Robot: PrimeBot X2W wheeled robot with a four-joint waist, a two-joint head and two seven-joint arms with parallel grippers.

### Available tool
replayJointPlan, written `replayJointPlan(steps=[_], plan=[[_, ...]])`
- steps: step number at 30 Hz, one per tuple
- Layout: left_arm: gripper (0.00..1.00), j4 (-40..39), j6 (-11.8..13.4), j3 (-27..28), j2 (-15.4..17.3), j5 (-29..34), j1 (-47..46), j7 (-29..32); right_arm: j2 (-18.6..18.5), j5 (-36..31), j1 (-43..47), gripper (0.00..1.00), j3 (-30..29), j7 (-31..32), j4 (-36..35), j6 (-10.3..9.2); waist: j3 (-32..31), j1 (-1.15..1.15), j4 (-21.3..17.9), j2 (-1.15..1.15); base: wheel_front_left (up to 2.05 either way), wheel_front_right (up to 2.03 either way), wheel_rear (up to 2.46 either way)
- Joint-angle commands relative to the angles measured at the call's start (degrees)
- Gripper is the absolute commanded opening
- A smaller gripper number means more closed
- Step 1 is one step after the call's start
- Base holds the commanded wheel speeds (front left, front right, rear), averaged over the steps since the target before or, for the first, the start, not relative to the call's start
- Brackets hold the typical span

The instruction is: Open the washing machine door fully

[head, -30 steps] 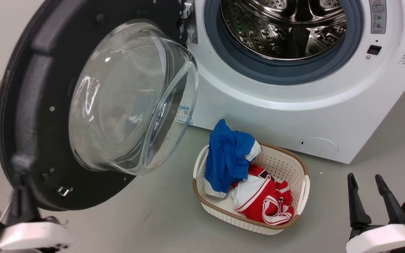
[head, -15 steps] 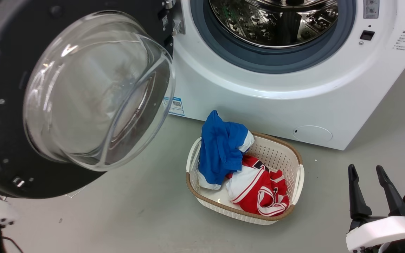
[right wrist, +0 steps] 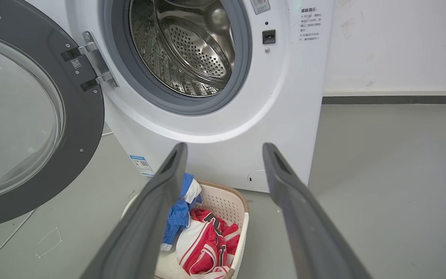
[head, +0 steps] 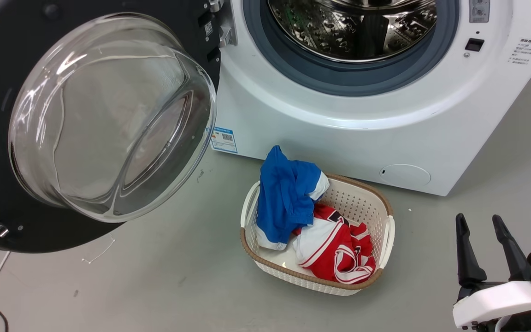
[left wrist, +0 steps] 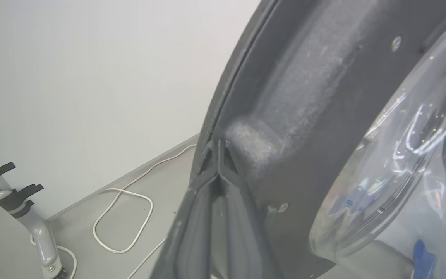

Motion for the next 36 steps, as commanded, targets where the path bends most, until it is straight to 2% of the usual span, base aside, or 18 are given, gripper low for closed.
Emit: replayJointPlan(steps=[1,5,9,11,19,28,36], plan=[[0.0,-1.14,-1.22,-1.49,-1.79,0.08,0.04,-0.46,0.1,0.25,0.15,1.0,0.2,-0.27,0.24,-0.01,-0.42,0.0,-0.18,0.0,0.0,0.0,0.0],[0.0,-3.65,-0.47,-2.2,-4.06,0.87,3.52,-1.7,0.1,0.81,0.66,1.0,0.78,-0.81,1.25,-0.01,-2.09,0.0,-0.53,0.0,0.0,0.0,0.0],[0.0,-8.57,1.56,-2.88,-6.54,2.47,8.43,-2.75,0.09,1.03,1.45,1.0,1.74,-1.1,2.21,-0.01,-4.11,0.0,-0.83,0.0,0.0,0.0,0.0],[0.0,-11.33,2.47,-3.05,-6.52,3.39,11.11,-3.07,0.1,1.16,1.85,1.0,2.09,-1.18,2.5,-0.01,-4.96,0.0,-0.9,0.0,0.0,0.0,0.0],[0.0,-21.19,4.98,-9.59,-11.08,7.97,17.5,-2.54,0.1,0.49,2.75,1.0,3.03,-0.82,2.25,-0.01,-7.2,0.0,-2.47,0.0,0.0,0.0,0.0],[0.0,-25.46,4.65,-16.06,-13.41,10.62,17.03,-0.7,0.09,-0.18,3.04,1.0,3.83,-0.09,1.75,-0.01,-8.49,0.0,-6.72,0.0,0.0,0.0,0.0],[0.0,-23.17,3.02,-19.69,-14.33,11.12,14.34,0.22,0.11,-1.28,3.04,1.0,5.31,0.37,1.54,-0.01,-9.27,0.0,-13.19,0.0,0.0,0.0,0.0]])
